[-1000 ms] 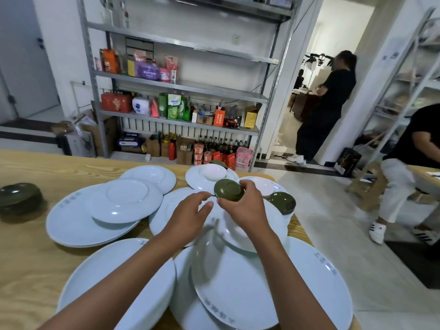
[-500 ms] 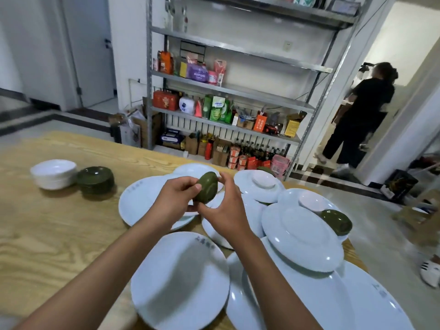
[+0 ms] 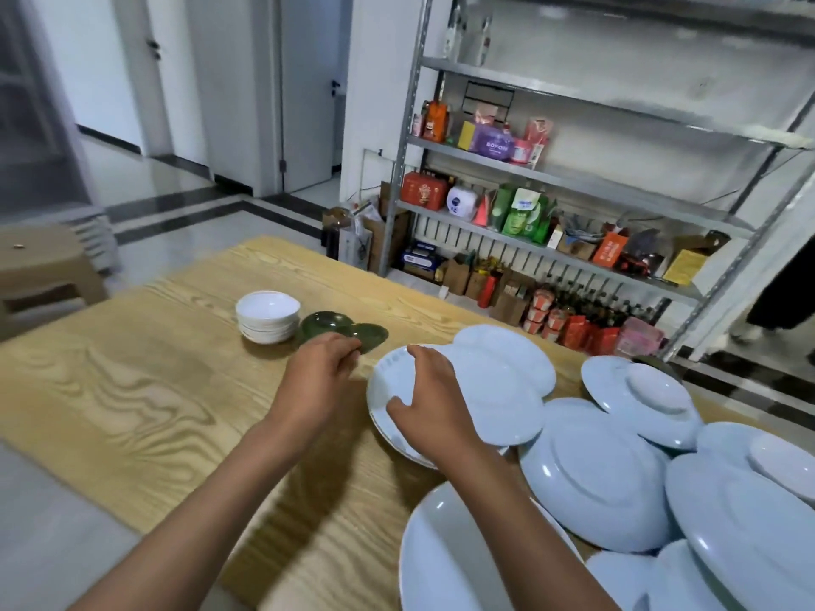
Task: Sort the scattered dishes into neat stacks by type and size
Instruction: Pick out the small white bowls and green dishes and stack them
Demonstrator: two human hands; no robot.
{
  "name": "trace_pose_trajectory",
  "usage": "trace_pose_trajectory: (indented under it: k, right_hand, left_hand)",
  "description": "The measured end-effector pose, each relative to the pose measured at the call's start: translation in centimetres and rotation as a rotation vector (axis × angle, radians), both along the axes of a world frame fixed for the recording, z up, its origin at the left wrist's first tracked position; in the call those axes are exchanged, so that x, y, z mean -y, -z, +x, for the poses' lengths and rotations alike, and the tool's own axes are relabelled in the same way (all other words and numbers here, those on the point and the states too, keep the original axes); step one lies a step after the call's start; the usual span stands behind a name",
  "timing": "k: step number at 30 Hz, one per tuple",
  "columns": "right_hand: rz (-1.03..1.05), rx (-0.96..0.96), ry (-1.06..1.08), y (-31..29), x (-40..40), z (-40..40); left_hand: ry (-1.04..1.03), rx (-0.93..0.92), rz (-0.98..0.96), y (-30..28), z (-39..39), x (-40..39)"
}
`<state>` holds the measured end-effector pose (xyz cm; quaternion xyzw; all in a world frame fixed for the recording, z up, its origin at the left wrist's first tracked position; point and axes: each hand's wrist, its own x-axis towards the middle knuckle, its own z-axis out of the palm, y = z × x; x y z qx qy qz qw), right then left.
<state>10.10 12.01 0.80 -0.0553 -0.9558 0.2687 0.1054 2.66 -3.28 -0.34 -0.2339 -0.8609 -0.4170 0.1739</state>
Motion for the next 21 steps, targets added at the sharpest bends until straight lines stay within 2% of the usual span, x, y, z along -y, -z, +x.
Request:
trace_pose_trajectory:
  k: [7, 13, 17, 21]
  right_hand:
    - [0.030, 0.067, -0.058, 1.1, 1.6, -3.2]
    - [0.010, 0.062, -0.048, 1.5, 1.8, -4.6]
    - [0.060, 0.020, -0.051, 1.3, 1.7, -4.1]
    - [0.149, -0.066, 0.000, 0.6, 0.9, -2.9]
  left_hand:
    - [-0.071, -0.052, -0.150, 2.5, -4.2, 2.0]
    - [-0.035, -0.047, -0.243, 3.2, -6.2, 2.4]
    - [-0.037, -0.119, -0.436, 2.9, -5.7, 2.4]
    - [-0.011, -0.204, -0.497, 1.8, -3.7, 1.7]
